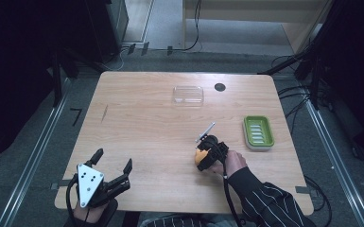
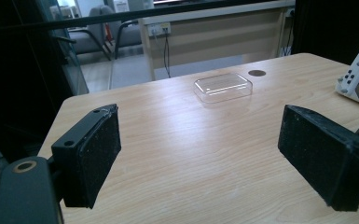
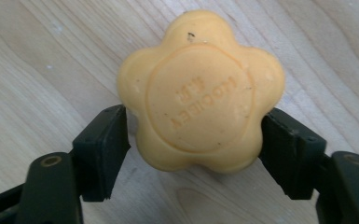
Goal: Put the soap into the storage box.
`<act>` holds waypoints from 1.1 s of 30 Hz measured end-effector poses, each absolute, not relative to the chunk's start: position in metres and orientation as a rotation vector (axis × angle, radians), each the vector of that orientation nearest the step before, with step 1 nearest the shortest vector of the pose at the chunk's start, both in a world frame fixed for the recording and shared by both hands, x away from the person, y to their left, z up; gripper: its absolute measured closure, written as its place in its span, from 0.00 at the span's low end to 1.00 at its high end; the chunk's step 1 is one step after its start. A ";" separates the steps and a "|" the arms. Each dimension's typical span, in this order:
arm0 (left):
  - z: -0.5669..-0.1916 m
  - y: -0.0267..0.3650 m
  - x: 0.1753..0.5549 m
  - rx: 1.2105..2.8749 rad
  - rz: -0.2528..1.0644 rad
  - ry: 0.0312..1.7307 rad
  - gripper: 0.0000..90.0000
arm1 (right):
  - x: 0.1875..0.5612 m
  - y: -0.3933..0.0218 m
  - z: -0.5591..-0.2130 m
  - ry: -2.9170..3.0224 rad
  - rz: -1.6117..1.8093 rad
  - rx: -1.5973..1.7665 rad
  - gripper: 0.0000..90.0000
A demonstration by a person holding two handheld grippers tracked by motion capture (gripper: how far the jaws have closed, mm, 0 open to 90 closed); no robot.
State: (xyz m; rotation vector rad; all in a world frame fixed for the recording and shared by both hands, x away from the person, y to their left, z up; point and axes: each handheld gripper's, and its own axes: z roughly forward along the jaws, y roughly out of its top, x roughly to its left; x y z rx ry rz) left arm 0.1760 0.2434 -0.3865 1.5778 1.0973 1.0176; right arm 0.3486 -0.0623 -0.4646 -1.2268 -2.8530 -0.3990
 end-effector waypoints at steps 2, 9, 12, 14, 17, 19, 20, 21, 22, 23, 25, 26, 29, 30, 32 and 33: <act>-0.386 0.243 0.176 1.583 1.018 1.096 0.15 | 0.348 -0.062 -0.465 -2.867 -0.393 -1.226 0.37; -0.386 0.243 0.176 1.584 1.018 1.095 0.15 | 0.348 -0.062 -0.464 -2.885 -0.388 -1.246 0.43; -0.386 0.243 0.176 1.583 1.017 1.094 0.15 | 0.351 -0.062 -0.463 -2.897 -0.373 -1.240 0.44; -0.386 0.243 0.176 1.585 1.018 1.093 0.15 | 0.352 -0.059 -0.463 -2.902 -0.343 -1.237 0.44; -0.386 0.243 0.176 1.580 1.018 1.094 0.15 | 0.353 -0.059 -0.463 -2.919 -0.329 -1.207 0.44; -0.387 0.243 0.176 1.577 1.018 1.097 0.15 | 0.352 -0.059 -0.463 -2.926 -0.331 -1.195 0.44; -0.387 0.243 0.176 1.578 1.018 1.095 0.15 | 0.352 -0.059 -0.463 -2.927 -0.337 -1.187 0.44; -0.387 0.243 0.176 1.578 1.018 1.095 0.15 | 0.352 -0.059 -0.463 -2.927 -0.337 -1.187 0.44; -0.387 0.243 0.176 1.577 1.017 1.095 0.15 | 0.352 -0.059 -0.463 -2.929 -0.335 -1.182 0.44; -0.387 0.244 0.176 1.577 1.017 1.097 0.15 | 0.353 -0.060 -0.463 -2.929 -0.346 -1.182 0.44; -0.386 0.244 0.176 1.576 1.016 1.098 0.15 | 0.352 -0.061 -0.463 -2.932 -0.352 -1.169 0.44; -0.386 0.244 0.176 1.576 1.016 1.098 0.15 | 0.352 -0.061 -0.463 -2.932 -0.352 -1.169 0.44; -0.387 0.243 0.176 1.578 1.017 1.095 0.15 | 0.352 -0.062 -0.463 -2.924 -0.367 -1.163 0.45; -0.386 0.243 0.176 1.580 1.017 1.094 0.15 | 0.352 -0.063 -0.463 -2.927 -0.373 -1.151 0.45; -0.386 0.243 0.176 1.580 1.016 1.096 0.15 | 0.352 -0.064 -0.463 -2.918 -0.375 -1.150 0.45; -0.386 0.243 0.176 1.580 1.016 1.096 0.15 | 0.352 -0.064 -0.463 -2.921 -0.380 -1.149 0.45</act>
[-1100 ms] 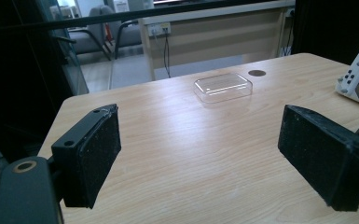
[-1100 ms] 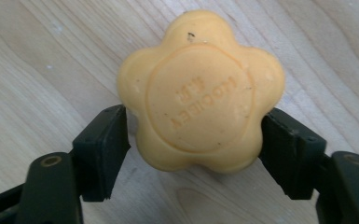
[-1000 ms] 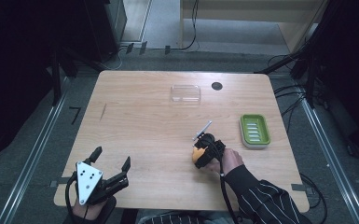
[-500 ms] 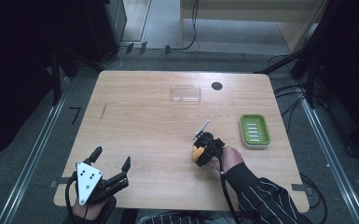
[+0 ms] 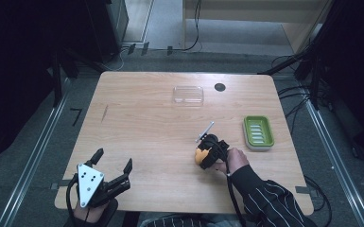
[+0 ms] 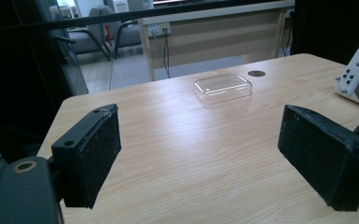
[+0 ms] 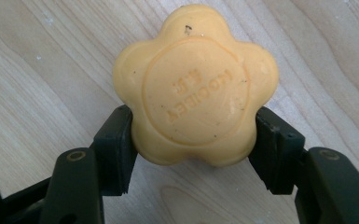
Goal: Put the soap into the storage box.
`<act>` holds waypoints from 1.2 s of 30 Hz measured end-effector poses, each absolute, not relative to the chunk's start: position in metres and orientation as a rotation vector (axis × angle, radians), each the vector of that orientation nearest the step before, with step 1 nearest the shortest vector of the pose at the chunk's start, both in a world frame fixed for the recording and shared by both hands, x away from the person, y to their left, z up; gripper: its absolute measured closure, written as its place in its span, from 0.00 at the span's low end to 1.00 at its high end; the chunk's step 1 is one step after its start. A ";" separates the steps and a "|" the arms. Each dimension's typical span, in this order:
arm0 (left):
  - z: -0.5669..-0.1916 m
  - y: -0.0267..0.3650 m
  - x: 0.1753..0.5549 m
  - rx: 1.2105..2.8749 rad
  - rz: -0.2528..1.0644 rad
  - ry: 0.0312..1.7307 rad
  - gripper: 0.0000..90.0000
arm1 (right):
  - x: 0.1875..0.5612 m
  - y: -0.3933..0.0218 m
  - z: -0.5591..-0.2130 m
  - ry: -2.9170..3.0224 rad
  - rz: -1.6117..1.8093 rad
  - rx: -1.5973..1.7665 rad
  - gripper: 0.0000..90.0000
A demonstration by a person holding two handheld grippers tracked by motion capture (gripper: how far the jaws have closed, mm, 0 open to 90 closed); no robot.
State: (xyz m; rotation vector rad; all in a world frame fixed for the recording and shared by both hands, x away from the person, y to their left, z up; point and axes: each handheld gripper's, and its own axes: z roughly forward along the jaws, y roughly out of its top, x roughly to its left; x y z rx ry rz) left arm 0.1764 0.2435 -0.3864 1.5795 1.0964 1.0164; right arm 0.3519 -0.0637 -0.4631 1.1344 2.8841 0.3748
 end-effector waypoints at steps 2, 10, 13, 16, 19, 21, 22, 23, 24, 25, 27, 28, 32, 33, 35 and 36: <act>-0.386 0.243 0.176 1.580 1.016 1.095 0.15 | 0.352 -0.064 -0.463 2.885 0.385 1.124 0.45; -0.386 0.244 0.177 1.577 1.015 1.100 0.15 | 0.351 -0.067 -0.458 2.886 0.392 1.109 0.45; -0.386 0.244 0.177 1.576 1.014 1.100 0.15 | 0.350 -0.069 -0.457 2.881 0.396 1.110 0.45; -0.386 0.244 0.177 1.576 1.014 1.100 0.15 | 0.350 -0.073 -0.457 2.877 0.391 1.106 0.45; -0.386 0.244 0.176 1.575 1.014 1.100 0.15 | 0.349 -0.075 -0.455 2.871 0.388 1.113 0.45; -0.386 0.244 0.176 1.574 1.014 1.100 0.15 | 0.347 -0.077 -0.456 2.868 0.381 1.112 0.44; -0.386 0.244 0.176 1.575 1.014 1.100 0.15 | 0.346 -0.079 -0.456 2.869 0.373 1.106 0.44; -0.386 0.244 0.176 1.574 1.014 1.100 0.15 | 0.346 -0.080 -0.456 2.869 0.370 1.103 0.44; -0.386 0.244 0.176 1.574 1.014 1.100 0.15 | 0.345 -0.081 -0.456 2.866 0.367 1.101 0.44; -0.386 0.244 0.176 1.575 1.014 1.100 0.15 | 0.345 -0.081 -0.456 2.866 0.367 1.101 0.44; -0.386 0.244 0.177 1.575 1.014 1.101 0.15 | 0.344 -0.084 -0.455 2.864 0.365 1.105 0.44; -0.386 0.244 0.177 1.575 1.014 1.100 0.15 | 0.344 -0.084 -0.455 2.864 0.365 1.105 0.44; -0.386 0.244 0.177 1.573 1.012 1.100 0.15 | 0.343 -0.090 -0.453 2.855 0.360 1.108 0.44; -0.386 0.244 0.177 1.573 1.012 1.100 0.15 | 0.343 -0.091 -0.452 2.858 0.355 1.097 0.44; -0.386 0.244 0.177 1.577 1.013 1.099 0.15 | 0.343 -0.093 -0.451 2.853 0.354 1.113 0.44; -0.386 0.244 0.177 1.578 1.013 1.098 0.15 | 0.342 -0.094 -0.451 2.855 0.351 1.105 0.44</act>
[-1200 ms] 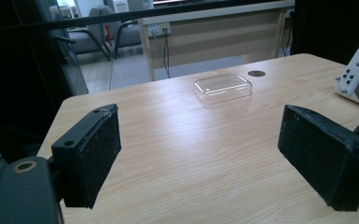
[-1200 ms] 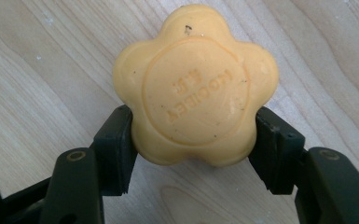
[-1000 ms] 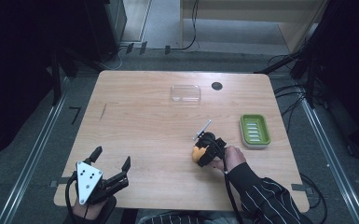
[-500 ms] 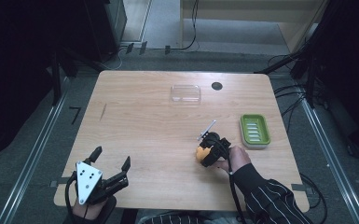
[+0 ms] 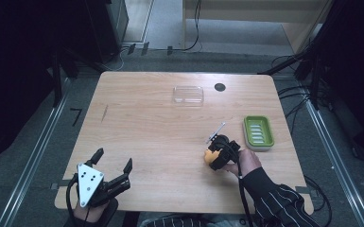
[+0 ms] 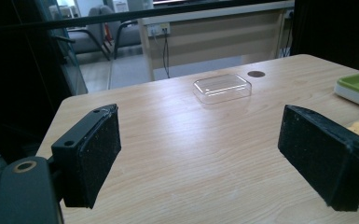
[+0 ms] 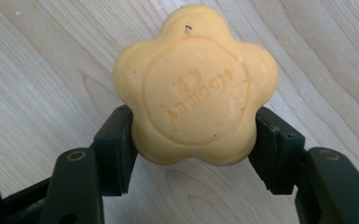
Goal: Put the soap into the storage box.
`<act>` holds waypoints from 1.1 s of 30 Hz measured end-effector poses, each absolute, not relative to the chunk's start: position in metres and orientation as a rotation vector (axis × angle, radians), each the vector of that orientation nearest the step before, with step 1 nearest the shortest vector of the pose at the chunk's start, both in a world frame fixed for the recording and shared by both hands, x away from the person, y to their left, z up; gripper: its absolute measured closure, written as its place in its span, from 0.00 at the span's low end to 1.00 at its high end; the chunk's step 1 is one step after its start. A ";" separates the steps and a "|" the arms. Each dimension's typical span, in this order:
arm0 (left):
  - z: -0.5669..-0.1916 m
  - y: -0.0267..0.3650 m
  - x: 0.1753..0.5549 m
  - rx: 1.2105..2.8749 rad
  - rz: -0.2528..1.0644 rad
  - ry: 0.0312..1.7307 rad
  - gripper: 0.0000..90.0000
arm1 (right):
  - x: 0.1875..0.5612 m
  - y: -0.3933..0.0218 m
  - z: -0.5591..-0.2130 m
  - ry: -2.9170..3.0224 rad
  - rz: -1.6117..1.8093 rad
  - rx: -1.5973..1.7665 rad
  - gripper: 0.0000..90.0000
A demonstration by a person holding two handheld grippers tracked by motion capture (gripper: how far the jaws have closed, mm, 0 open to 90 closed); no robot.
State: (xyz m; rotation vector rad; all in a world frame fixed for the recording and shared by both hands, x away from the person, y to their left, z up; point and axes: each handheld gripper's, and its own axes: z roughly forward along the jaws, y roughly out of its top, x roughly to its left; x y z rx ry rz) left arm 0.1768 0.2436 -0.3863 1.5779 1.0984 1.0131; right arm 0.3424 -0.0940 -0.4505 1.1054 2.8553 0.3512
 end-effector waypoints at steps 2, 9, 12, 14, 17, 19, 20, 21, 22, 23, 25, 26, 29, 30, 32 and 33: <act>-0.386 0.244 0.177 1.577 1.013 1.099 0.15 | 0.342 -0.095 -0.450 2.849 0.354 1.110 0.44; -0.386 0.244 0.177 1.573 1.008 1.102 0.15 | 0.342 -0.103 -0.447 2.827 0.347 1.117 0.44; -0.386 0.244 0.177 1.573 1.009 1.102 0.15 | 0.342 -0.105 -0.446 2.820 0.349 1.116 0.44; -0.386 0.243 0.177 1.577 1.012 1.099 0.15 | 0.342 -0.106 -0.445 2.818 0.351 1.108 0.44; -0.386 0.244 0.177 1.573 1.009 1.102 0.15 | 0.343 -0.109 -0.443 2.809 0.352 1.120 0.44; -0.386 0.244 0.177 1.572 1.010 1.103 0.15 | 0.344 -0.112 -0.442 2.797 0.353 1.131 0.44; -0.386 0.244 0.177 1.573 1.009 1.102 0.15 | 0.344 -0.112 -0.442 2.797 0.353 1.131 0.44; -0.386 0.244 0.177 1.576 1.009 1.100 0.15 | 0.344 -0.113 -0.442 2.799 0.356 1.132 0.44; -0.386 0.244 0.177 1.577 1.010 1.100 0.15 | 0.344 -0.113 -0.442 2.797 0.351 1.136 0.44; -0.386 0.244 0.177 1.577 1.011 1.100 0.15 | 0.344 -0.114 -0.441 2.797 0.352 1.133 0.44; -0.386 0.243 0.177 1.579 1.012 1.101 0.15 | 0.344 -0.115 -0.441 2.791 0.350 1.134 0.44; -0.386 0.244 0.177 1.578 1.010 1.100 0.15 | 0.345 -0.116 -0.440 2.789 0.354 1.136 0.44; -0.386 0.244 0.177 1.571 1.009 1.102 0.15 | 0.345 -0.118 -0.440 2.785 0.355 1.142 0.44; -0.386 0.244 0.177 1.570 1.009 1.102 0.15 | 0.345 -0.119 -0.439 2.783 0.359 1.144 0.44; -0.386 0.244 0.177 1.573 1.008 1.101 0.15 | 0.345 -0.121 -0.439 2.779 0.353 1.152 0.44; -0.386 0.244 0.177 1.578 1.009 1.100 0.15 | 0.345 -0.124 -0.439 2.773 0.358 1.154 0.44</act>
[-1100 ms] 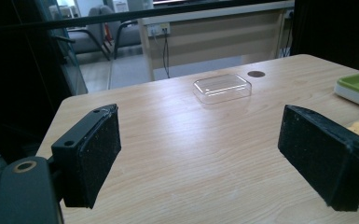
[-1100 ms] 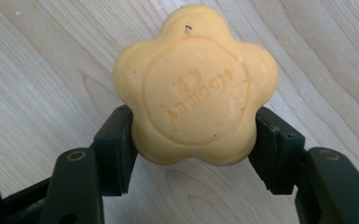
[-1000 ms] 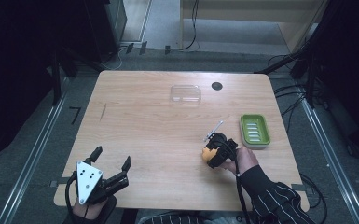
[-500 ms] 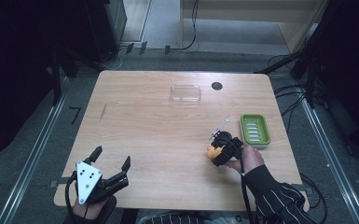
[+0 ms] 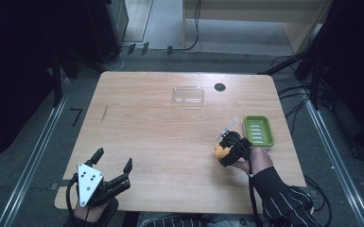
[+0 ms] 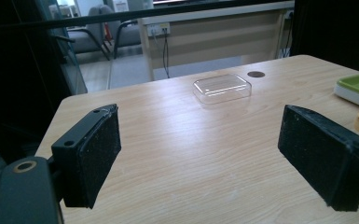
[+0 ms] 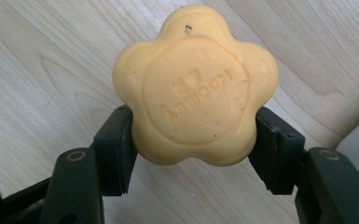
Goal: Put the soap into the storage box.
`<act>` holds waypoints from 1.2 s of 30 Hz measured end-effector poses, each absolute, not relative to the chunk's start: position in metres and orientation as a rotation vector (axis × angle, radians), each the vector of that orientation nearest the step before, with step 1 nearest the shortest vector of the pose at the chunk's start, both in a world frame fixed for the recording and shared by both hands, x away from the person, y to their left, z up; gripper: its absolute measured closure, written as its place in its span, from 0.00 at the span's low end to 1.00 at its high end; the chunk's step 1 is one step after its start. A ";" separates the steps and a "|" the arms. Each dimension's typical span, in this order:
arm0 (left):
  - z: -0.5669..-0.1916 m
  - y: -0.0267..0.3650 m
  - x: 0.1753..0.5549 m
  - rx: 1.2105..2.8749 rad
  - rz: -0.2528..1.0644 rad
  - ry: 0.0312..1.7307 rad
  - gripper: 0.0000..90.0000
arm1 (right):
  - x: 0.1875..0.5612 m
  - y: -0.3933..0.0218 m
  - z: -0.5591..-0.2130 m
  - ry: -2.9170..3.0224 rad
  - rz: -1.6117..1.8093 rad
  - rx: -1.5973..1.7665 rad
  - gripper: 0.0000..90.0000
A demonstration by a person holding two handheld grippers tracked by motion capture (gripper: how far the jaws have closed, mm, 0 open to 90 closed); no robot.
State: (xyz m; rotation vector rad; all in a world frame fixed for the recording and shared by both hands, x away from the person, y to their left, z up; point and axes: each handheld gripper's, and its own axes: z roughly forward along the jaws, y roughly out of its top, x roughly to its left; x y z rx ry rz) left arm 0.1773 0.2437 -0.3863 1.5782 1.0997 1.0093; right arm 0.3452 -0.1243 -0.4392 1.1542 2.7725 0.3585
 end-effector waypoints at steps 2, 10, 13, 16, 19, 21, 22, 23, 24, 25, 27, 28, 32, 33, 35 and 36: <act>-0.386 0.243 0.177 1.579 1.011 1.100 0.15 | 0.345 -0.125 -0.439 2.772 0.360 1.157 0.44; -0.386 0.243 0.178 1.581 1.008 1.099 0.15 | 0.345 -0.139 -0.434 2.735 0.371 1.192 0.44; -0.386 0.243 0.178 1.580 1.009 1.100 0.15 | 0.346 -0.141 -0.434 2.730 0.379 1.192 0.44; -0.386 0.243 0.178 1.579 1.006 1.102 0.15 | 0.346 -0.141 -0.432 2.719 0.372 1.187 0.44; -0.386 0.243 0.178 1.579 1.006 1.101 0.15 | 0.347 -0.144 -0.431 2.706 0.374 1.199 0.44; -0.386 0.243 0.178 1.579 1.005 1.101 0.15 | 0.348 -0.146 -0.430 2.699 0.370 1.211 0.44; -0.386 0.243 0.178 1.579 1.005 1.101 0.15 | 0.348 -0.146 -0.430 2.699 0.370 1.211 0.44; -0.386 0.243 0.178 1.580 1.005 1.100 0.15 | 0.349 -0.149 -0.430 2.692 0.371 1.216 0.44; -0.386 0.243 0.178 1.579 1.005 1.101 0.15 | 0.350 -0.151 -0.430 2.687 0.371 1.218 0.44; -0.386 0.243 0.178 1.579 1.006 1.102 0.15 | 0.350 -0.152 -0.430 2.685 0.373 1.228 0.44; -0.386 0.243 0.178 1.579 1.005 1.101 0.15 | 0.350 -0.153 -0.430 2.681 0.367 1.233 0.44; -0.386 0.243 0.178 1.580 1.006 1.101 0.15 | 0.351 -0.155 -0.429 2.673 0.378 1.239 0.44; -0.386 0.243 0.178 1.580 1.005 1.100 0.15 | 0.352 -0.157 -0.428 2.662 0.390 1.252 0.44; -0.386 0.243 0.178 1.580 1.005 1.100 0.15 | 0.352 -0.158 -0.428 2.660 0.389 1.252 0.44; -0.386 0.243 0.178 1.580 1.005 1.100 0.15 | 0.353 -0.160 -0.426 2.647 0.394 1.264 0.44; -0.386 0.243 0.178 1.580 1.005 1.100 0.15 | 0.353 -0.160 -0.426 2.647 0.394 1.264 0.44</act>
